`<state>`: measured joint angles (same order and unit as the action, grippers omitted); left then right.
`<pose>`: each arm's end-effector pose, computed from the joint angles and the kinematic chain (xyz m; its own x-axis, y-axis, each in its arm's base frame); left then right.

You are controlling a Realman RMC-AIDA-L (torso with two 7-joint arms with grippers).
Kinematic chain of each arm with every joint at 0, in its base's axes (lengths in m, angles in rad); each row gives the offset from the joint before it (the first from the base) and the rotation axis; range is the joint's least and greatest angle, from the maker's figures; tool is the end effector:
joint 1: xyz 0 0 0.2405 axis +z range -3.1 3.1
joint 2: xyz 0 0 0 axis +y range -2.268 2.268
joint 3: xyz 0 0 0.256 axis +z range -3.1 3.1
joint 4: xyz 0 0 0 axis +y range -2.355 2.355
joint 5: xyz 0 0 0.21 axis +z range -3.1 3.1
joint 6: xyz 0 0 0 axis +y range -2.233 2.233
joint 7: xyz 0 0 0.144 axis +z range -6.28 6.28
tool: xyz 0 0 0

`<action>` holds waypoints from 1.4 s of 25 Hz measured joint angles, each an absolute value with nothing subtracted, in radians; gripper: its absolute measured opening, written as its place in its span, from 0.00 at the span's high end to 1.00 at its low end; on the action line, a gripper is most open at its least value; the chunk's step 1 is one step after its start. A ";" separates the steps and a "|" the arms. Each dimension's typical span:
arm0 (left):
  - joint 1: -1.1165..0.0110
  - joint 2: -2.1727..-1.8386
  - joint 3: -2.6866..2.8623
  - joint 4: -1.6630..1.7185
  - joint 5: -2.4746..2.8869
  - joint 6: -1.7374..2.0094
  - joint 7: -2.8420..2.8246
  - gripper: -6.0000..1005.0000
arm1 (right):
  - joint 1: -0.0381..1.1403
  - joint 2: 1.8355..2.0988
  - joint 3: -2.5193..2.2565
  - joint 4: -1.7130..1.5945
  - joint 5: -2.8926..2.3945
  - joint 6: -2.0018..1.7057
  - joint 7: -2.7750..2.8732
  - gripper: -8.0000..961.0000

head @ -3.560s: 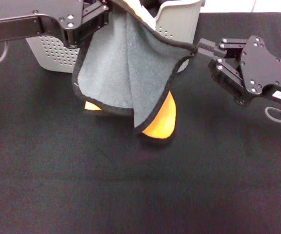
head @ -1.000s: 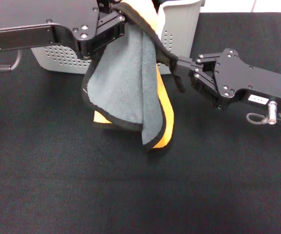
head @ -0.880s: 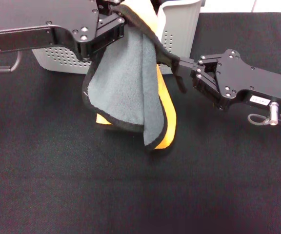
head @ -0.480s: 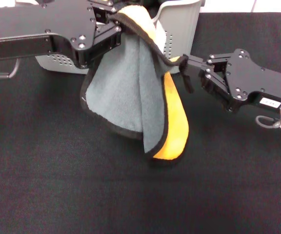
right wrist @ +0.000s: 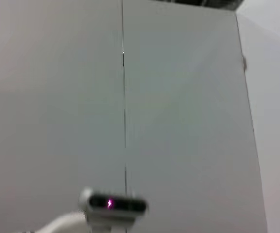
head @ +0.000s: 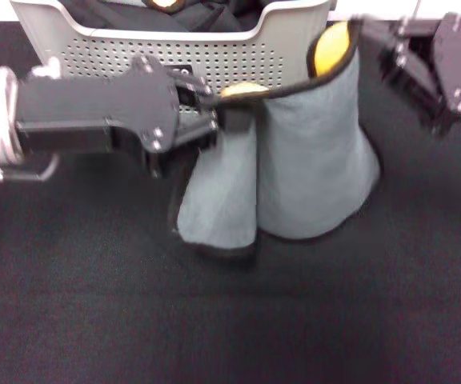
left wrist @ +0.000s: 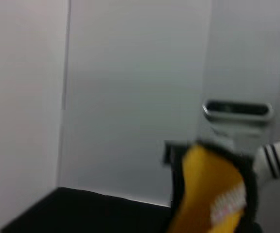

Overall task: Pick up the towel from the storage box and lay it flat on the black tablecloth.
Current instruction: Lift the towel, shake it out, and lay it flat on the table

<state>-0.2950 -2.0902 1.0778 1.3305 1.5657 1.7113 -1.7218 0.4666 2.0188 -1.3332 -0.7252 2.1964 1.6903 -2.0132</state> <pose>-0.1645 0.2904 0.0581 0.7890 0.1180 0.6029 0.2082 -0.9747 -0.0817 0.1557 0.3164 0.0301 0.4407 0.1069 -0.8913 -0.0880 -0.9830 -0.1614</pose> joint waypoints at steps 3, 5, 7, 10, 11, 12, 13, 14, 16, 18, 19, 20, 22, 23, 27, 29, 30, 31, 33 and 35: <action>-0.309 -2.092 1.099 1.255 1.568 1.716 -1.680 0.88 | 0.481 2.017 -1.308 -0.780 2.193 1.684 -1.971 0.99; -0.320 -2.092 1.109 1.199 1.563 1.716 -1.652 0.88 | 0.497 2.015 -1.289 -0.811 2.188 1.678 -1.943 0.99; -0.332 -2.092 1.114 1.147 1.558 1.716 -1.627 0.88 | 0.514 2.012 -1.273 -0.825 2.185 1.674 -1.921 0.99; -0.349 -2.093 1.123 1.079 1.557 1.716 -1.593 0.88 | 0.538 2.007 -1.243 -0.835 2.185 1.673 -1.896 0.99; -0.354 -2.093 1.126 1.062 1.557 1.716 -1.582 0.88 | 0.544 2.006 -1.239 -0.837 2.185 1.673 -1.890 0.99; -0.358 -2.093 1.127 1.047 1.557 1.716 -1.573 0.88 | 0.551 2.004 -1.230 -0.839 2.185 1.674 -1.882 0.99; -0.361 -2.094 1.127 1.036 1.557 1.716 -1.565 0.88 | 0.555 2.003 -1.226 -0.840 2.185 1.675 -1.878 0.99; -0.364 -2.094 1.127 1.023 1.557 1.716 -1.558 0.88 | 0.558 2.002 -1.221 -0.846 2.187 1.675 -1.873 0.99; -0.368 -2.094 1.127 1.008 1.556 1.716 -1.550 0.88 | 0.558 2.002 -1.214 -0.861 2.189 1.676 -1.867 0.99; -0.369 -2.094 1.128 0.994 1.556 1.716 -1.542 0.88 | 0.553 2.002 -1.209 -0.882 2.191 1.677 -1.862 0.99; -0.370 -2.094 1.127 0.988 1.556 1.716 -1.537 0.88 | 0.550 2.002 -1.206 -0.891 2.191 1.677 -1.859 0.99; -0.370 -2.094 1.127 0.984 1.556 1.716 -1.533 0.89 | 0.548 2.002 -1.202 -0.900 2.192 1.677 -1.857 0.99; -0.372 -2.094 1.128 0.977 1.556 1.716 -1.530 0.89 | 0.542 2.004 -1.193 -0.914 2.193 1.678 -1.851 0.99; -0.374 -2.094 1.127 0.973 1.556 1.715 -1.529 0.89 | 0.540 2.004 -1.190 -0.918 2.193 1.680 -1.848 0.99; -0.381 -2.092 1.133 0.954 1.563 1.715 -1.530 0.89 | 0.537 2.003 -1.177 -0.925 2.193 1.687 -1.843 0.99; -0.385 -2.091 1.135 0.950 1.568 1.715 -1.533 0.89 | 0.536 2.002 -1.172 -0.927 2.193 1.688 -1.842 0.99; -0.387 -2.090 1.135 0.948 1.573 1.715 -1.534 0.89 | 0.534 2.002 -1.171 -0.928 2.193 1.689 -1.842 0.99; -0.391 -2.090 1.135 0.945 1.580 1.715 -1.534 0.89 | 0.530 2.002 -1.168 -0.928 2.194 1.691 -1.842 0.99; -0.395 -2.091 1.133 0.942 1.589 1.714 -1.535 0.90 | 0.522 2.003 -1.159 -0.929 2.194 1.695 -1.842 0.99; -0.396 -2.091 1.133 0.942 1.590 1.714 -1.534 0.91 | 0.515 2.005 -1.146 -0.930 2.194 1.702 -1.842 0.99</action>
